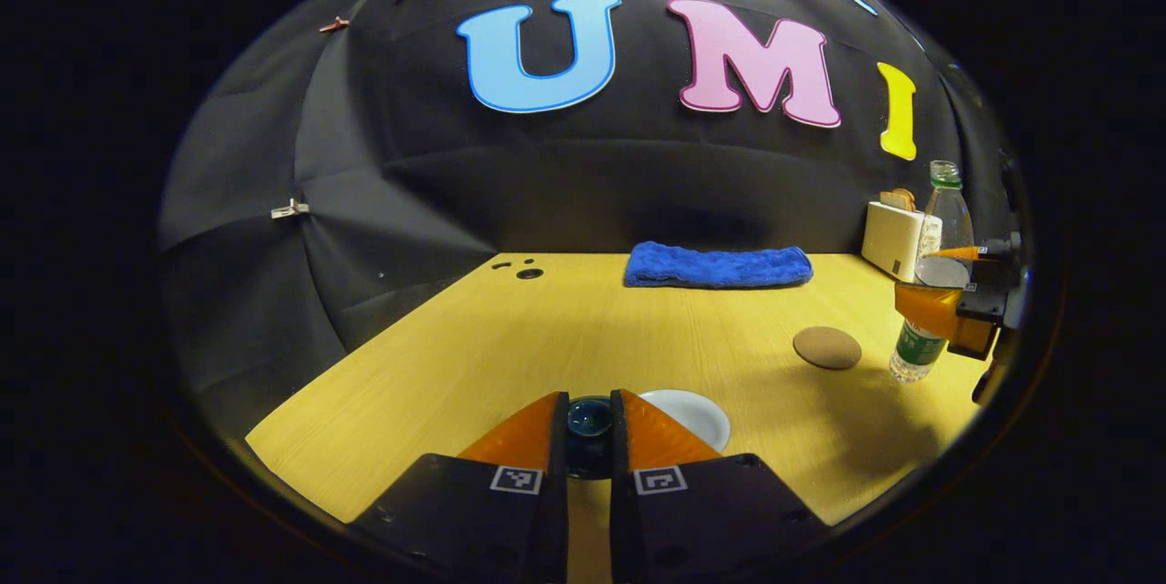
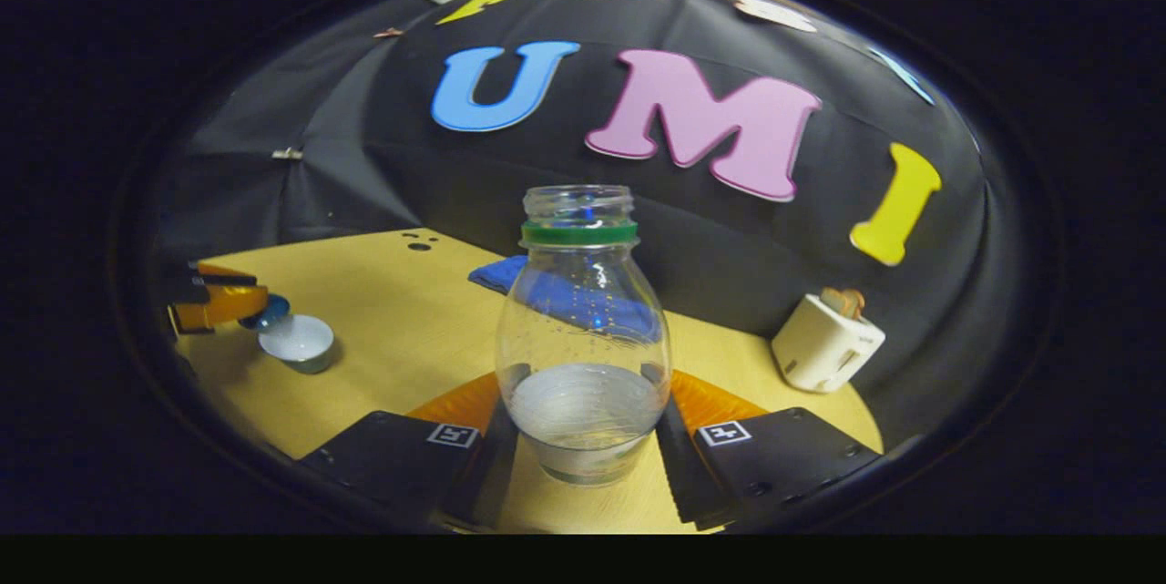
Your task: Open the teacup lid with one hand, grasp the water bottle and pour water into the teacup with the other hand; after pouring, place the water bottle on the coaster and then close the teacup lid.
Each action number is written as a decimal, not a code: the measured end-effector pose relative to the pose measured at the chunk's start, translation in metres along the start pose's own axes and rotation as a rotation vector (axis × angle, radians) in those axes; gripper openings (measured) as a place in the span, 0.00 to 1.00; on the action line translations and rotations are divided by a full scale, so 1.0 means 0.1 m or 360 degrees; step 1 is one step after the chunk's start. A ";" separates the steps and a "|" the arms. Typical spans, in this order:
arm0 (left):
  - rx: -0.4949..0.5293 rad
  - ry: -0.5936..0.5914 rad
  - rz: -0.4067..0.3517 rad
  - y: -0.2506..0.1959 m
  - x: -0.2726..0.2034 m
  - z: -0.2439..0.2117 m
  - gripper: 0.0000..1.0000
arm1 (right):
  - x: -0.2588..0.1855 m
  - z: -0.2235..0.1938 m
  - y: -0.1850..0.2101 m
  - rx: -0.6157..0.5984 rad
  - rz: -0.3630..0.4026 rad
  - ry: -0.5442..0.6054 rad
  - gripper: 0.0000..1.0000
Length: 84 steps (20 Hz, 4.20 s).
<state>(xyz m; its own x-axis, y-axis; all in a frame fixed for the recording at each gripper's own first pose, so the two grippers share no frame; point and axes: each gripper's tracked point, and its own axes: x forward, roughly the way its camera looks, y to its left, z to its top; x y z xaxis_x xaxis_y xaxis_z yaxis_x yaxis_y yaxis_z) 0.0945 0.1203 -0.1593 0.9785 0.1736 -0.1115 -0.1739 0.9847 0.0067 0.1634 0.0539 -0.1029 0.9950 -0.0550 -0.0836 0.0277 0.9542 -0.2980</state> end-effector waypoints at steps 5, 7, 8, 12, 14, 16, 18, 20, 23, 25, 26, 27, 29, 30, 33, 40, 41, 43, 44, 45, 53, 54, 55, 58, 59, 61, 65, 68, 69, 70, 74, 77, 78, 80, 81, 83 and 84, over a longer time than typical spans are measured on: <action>-0.0031 -0.0041 0.0049 0.21 -0.05 0.06 0.19 | 0.19 0.18 0.27 -0.0352 0.0112 -0.0090 0.72; 0.0004 -0.0063 0.0052 0.30 -0.07 0.08 0.22 | 0.25 0.21 0.38 -0.0484 0.0159 -0.0122 0.72; 0.0017 -0.0079 0.0046 0.33 -0.09 0.09 0.22 | 0.27 0.22 0.44 -0.0548 0.0179 -0.0139 0.72; -0.0079 -0.0121 0.0006 0.46 -0.16 0.13 0.23 | 0.33 0.22 0.64 -0.0762 0.0235 -0.0189 0.72; -0.0141 -0.0121 0.0012 0.56 -0.18 0.15 0.27 | 0.35 0.21 0.73 -0.0854 0.0249 -0.0210 0.71; -0.0165 -0.0126 0.0017 0.62 -0.19 0.16 0.22 | 0.36 0.20 0.82 -0.0941 0.0271 -0.0236 0.71; -0.0154 -0.0114 0.0015 0.63 -0.20 0.13 0.23 | 0.39 0.17 0.91 -0.1006 0.0301 -0.0250 0.72; -0.0148 -0.0104 0.0008 0.64 -0.20 0.11 0.22 | 0.42 0.18 0.97 -0.1051 0.0318 -0.0267 0.72; -0.0150 -0.0077 -0.0006 0.63 -0.20 0.05 0.23 | 0.49 0.15 1.04 -0.1146 0.0326 -0.0291 0.71; -0.0152 -0.0071 -0.0016 0.65 -0.19 -0.01 0.22 | 0.55 0.14 1.05 -0.1217 0.0329 -0.0311 0.72; -0.0152 -0.0073 -0.0020 0.63 -0.18 0.00 0.23 | 0.57 0.14 1.05 -0.1252 0.0326 -0.0327 0.72; -0.0152 -0.0075 -0.0024 0.63 -0.18 0.02 0.23 | 0.59 0.16 1.05 -0.1289 0.0323 -0.0346 0.72; -0.0158 -0.0078 -0.0028 0.64 -0.16 0.01 0.22 | 0.62 0.16 1.08 -0.1351 0.0326 -0.0383 0.71; -0.0166 -0.0077 -0.0029 0.64 -0.14 0.00 0.23 | 0.62 0.16 1.12 -0.1365 0.0339 -0.0408 0.72; -0.0178 -0.0070 -0.0029 0.68 -0.11 -0.05 0.22 | 0.66 0.17 1.25 -0.1461 0.0375 -0.0486 0.71; -0.0204 -0.0050 -0.0014 0.77 -0.09 -0.15 0.23 | 0.72 0.11 1.45 -0.1613 0.0437 -0.0558 0.71; -0.0211 -0.0046 -0.0017 0.77 -0.08 -0.16 0.23 | 0.74 0.10 1.47 -0.1636 0.0437 -0.0567 0.71; -0.0221 -0.0034 -0.0024 0.76 -0.07 -0.19 0.23 | 0.75 0.13 1.51 -0.1709 0.0437 -0.0607 0.71; -0.0225 -0.0034 -0.0027 0.76 -0.07 -0.20 0.23 | 0.76 0.15 1.52 -0.1753 0.0438 -0.0635 0.71; -0.0227 -0.0036 -0.0029 0.77 -0.07 -0.20 0.23 | 0.78 0.16 1.53 -0.1786 0.0444 -0.0657 0.71; -0.0245 -0.0029 -0.0014 0.86 -0.04 -0.24 0.23 | 0.86 0.15 1.66 -0.1959 0.0531 -0.0732 0.71; -0.0245 -0.0026 -0.0012 0.87 -0.05 -0.26 0.22 | 0.87 0.16 1.64 -0.1979 0.0538 -0.0742 0.71; -0.0243 -0.0024 -0.0006 0.89 -0.05 -0.27 0.22 | 0.88 0.17 1.64 -0.1990 0.0536 -0.0743 0.71; -0.0246 -0.0017 0.0000 0.91 -0.05 -0.30 0.23 | 0.92 0.17 1.64 -0.2010 0.0531 -0.0738 0.71; -0.0247 -0.0016 0.0000 0.92 -0.05 -0.30 0.22 | 0.91 0.17 1.65 -0.2026 0.0536 -0.0748 0.67; -0.0243 -0.0017 0.0001 0.92 -0.05 -0.30 0.22 | 0.90 0.19 1.68 -0.2081 0.0542 -0.0788 0.71; -0.0220 -0.0018 0.0001 0.95 -0.03 -0.30 0.23 | 0.96 0.09 1.71 -0.2144 0.0558 -0.0785 0.71; -0.0216 -0.0023 -0.0004 0.96 -0.02 -0.29 0.27 | 0.95 0.09 1.72 -0.2166 0.0551 -0.0801 0.71; -0.0213 -0.0021 -0.0003 0.97 -0.02 -0.29 0.23 | 0.95 0.10 1.72 -0.2185 0.0551 -0.0815 0.71; -0.0211 -0.0021 -0.0002 0.97 -0.02 -0.29 0.19 | 0.95 0.11 1.72 -0.2209 0.0549 -0.0825 0.75; -0.0215 -0.0014 -0.0012 0.97 -0.05 -0.29 0.23 | 0.97 0.14 1.70 -0.2246 0.0540 -0.0843 0.71; -0.0208 -0.0015 -0.0017 0.96 -0.06 -0.28 0.23 | 0.96 0.18 1.74 -0.2293 0.0541 -0.0888 0.71; -0.0208 -0.0015 -0.0018 0.96 -0.06 -0.28 0.23 | 0.95 0.18 1.74 -0.2303 0.0540 -0.0893 0.71; -0.0212 -0.0012 -0.0023 0.96 -0.07 -0.29 0.23 | 0.96 0.19 1.73 -0.2325 0.0526 -0.0891 0.71; -0.0215 -0.0012 -0.0029 0.95 -0.08 -0.28 0.27 | 0.96 0.20 1.75 -0.2342 0.0520 -0.0906 0.71; -0.0210 -0.0013 -0.0036 0.94 -0.08 -0.28 0.23 | 0.96 0.22 1.76 -0.2367 0.0517 -0.0927 0.71; -0.0205 -0.0012 -0.0039 0.94 -0.09 -0.28 0.23 | 0.96 0.23 1.76 -0.2375 0.0519 -0.0934 0.71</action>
<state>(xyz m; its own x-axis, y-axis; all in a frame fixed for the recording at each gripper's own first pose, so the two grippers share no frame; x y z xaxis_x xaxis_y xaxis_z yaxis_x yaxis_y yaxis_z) 0.0660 0.2110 -0.1856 0.9833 0.1503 -0.1027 -0.1626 0.9789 -0.1237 0.2662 0.2234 -0.1410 0.8475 0.5253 -0.0757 0.0559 -0.2302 -0.9715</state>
